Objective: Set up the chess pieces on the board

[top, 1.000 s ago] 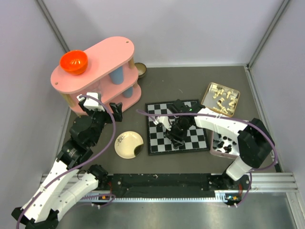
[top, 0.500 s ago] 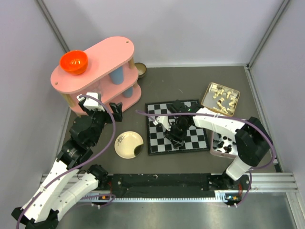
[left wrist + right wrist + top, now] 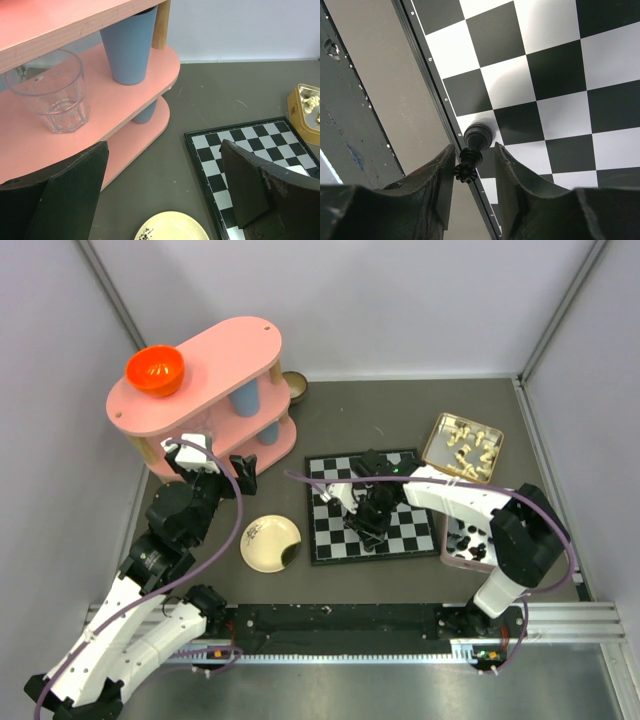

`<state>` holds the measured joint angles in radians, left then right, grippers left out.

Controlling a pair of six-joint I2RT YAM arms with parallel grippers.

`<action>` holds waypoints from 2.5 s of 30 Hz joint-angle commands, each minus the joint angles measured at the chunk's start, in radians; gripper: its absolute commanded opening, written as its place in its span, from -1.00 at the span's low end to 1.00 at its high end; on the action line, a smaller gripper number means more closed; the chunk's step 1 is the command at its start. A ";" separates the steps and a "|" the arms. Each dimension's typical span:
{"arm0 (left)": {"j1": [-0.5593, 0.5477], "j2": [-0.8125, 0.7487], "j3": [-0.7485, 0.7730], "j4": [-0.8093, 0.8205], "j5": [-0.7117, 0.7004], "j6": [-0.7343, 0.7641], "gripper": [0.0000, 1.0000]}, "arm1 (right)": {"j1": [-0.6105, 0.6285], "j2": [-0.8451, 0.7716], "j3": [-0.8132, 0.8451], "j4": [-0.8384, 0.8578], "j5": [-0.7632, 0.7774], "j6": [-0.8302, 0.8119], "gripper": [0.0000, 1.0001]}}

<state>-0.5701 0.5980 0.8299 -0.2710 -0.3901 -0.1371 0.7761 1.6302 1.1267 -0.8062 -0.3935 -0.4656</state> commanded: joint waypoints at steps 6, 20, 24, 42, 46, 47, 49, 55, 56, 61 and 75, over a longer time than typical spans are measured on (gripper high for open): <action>0.001 -0.012 -0.011 0.036 0.003 -0.018 0.97 | 0.000 0.005 0.008 0.022 -0.031 0.008 -0.43; -0.001 -0.018 -0.015 0.038 0.002 -0.018 0.97 | 0.020 0.007 0.021 0.025 -0.021 0.027 -0.50; 0.001 -0.021 -0.017 0.038 -0.001 -0.019 0.97 | 0.020 0.000 0.021 0.029 -0.008 0.030 -0.51; 0.001 -0.021 -0.018 0.039 0.002 -0.025 0.97 | 0.023 -0.012 0.015 0.056 0.022 0.053 -0.48; 0.001 -0.024 -0.020 0.039 0.002 -0.027 0.97 | 0.026 -0.013 0.013 0.061 0.022 0.058 -0.47; 0.001 -0.024 -0.021 0.039 0.002 -0.027 0.97 | 0.029 -0.012 0.013 0.061 0.021 0.056 -0.47; 0.001 -0.024 -0.021 0.038 0.000 -0.027 0.97 | 0.031 -0.010 0.012 0.061 0.021 0.059 -0.46; -0.001 -0.024 -0.023 0.039 -0.001 -0.027 0.97 | 0.034 -0.010 -0.004 0.065 0.024 0.056 -0.41; 0.003 -0.026 -0.023 0.039 -0.001 -0.027 0.97 | 0.034 -0.010 -0.010 0.064 0.025 0.056 -0.41; 0.001 -0.026 -0.025 0.039 -0.003 -0.025 0.97 | 0.034 -0.021 -0.019 0.065 0.022 0.054 -0.31; 0.001 -0.021 -0.011 0.039 0.005 -0.024 0.97 | 0.034 -0.052 0.034 0.029 0.001 0.059 0.98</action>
<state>-0.5701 0.5846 0.8074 -0.2707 -0.3901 -0.1558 0.7998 1.6291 1.1069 -0.7685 -0.3702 -0.4091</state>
